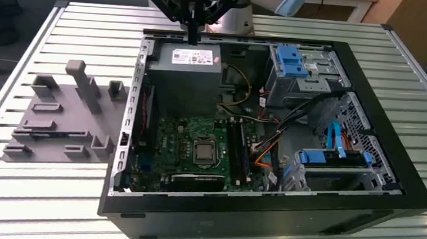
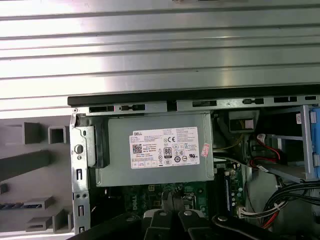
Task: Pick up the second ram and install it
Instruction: 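Reach for the second ram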
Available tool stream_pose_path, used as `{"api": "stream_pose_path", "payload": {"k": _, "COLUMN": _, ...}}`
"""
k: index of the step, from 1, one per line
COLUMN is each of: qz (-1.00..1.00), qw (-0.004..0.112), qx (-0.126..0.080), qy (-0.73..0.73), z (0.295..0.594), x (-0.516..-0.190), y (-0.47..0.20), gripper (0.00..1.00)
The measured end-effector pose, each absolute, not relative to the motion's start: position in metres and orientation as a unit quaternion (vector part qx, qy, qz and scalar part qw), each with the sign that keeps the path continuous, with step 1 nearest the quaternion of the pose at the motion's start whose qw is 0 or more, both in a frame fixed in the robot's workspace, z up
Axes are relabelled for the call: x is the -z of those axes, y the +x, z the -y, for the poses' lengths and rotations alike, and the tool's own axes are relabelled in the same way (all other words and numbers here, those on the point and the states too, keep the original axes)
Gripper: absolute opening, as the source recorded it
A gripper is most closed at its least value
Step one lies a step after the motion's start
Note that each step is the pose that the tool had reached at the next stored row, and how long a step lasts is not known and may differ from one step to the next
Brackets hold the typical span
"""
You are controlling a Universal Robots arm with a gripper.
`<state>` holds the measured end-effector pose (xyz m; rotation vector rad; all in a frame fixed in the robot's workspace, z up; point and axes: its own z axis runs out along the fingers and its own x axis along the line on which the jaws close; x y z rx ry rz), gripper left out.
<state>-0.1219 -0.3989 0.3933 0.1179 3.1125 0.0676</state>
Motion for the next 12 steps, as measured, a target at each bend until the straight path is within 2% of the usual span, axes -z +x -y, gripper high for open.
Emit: {"api": "stream_pose_path", "payload": {"k": 12, "qz": -0.999, "qw": 0.013, "qx": -0.022, "qy": 0.038, "z": 0.3989, "x": -0.3928, "y": -0.1236, "gripper": 0.11}}
